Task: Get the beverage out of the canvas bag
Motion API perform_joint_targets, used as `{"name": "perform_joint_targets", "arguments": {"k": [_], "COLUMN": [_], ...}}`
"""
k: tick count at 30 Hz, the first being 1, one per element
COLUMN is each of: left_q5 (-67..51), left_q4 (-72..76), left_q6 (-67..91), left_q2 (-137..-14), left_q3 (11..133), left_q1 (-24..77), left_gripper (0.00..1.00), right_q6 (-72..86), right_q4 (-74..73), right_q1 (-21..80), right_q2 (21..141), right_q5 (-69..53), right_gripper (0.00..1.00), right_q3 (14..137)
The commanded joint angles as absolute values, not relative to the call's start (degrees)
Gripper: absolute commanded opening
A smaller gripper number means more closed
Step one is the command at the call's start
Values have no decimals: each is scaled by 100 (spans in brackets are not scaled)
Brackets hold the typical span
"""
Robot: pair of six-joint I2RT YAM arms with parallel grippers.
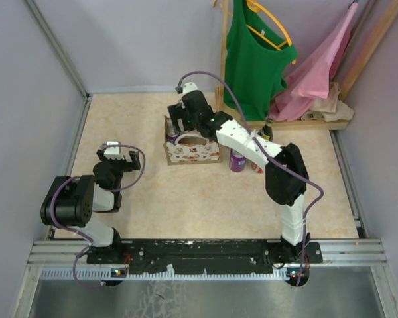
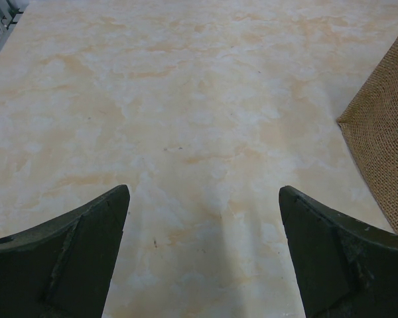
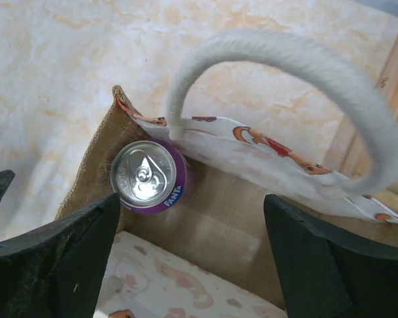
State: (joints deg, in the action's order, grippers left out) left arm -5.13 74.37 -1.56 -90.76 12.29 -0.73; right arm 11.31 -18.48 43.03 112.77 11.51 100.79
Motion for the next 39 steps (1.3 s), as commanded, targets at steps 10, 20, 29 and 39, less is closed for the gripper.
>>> {"name": "perform_joint_targets", "arguments": {"k": [10, 20, 29, 39], "left_q5": [-493, -496, -499, -493], "left_q4": [7514, 7515, 7515, 7515], "left_q6": [-197, -202, -202, -201], "left_q2": [-9123, -9123, -9125, -9123], "left_q3": [1292, 1292, 1292, 1292], "left_q1": [-59, -53, -54, -58], "left_gripper": [100, 100, 100, 100], "right_q6": [1015, 830, 618, 519], "right_q4": [-1899, -1774, -1775, -1596], "right_q1": [4395, 4395, 4438, 4459], "right_q2": [11849, 11921, 12244, 12613], "right_q5": [527, 159, 83, 382], "right_gripper": [99, 99, 99, 99], "right_q3": [10558, 10496, 10598, 10689]}}
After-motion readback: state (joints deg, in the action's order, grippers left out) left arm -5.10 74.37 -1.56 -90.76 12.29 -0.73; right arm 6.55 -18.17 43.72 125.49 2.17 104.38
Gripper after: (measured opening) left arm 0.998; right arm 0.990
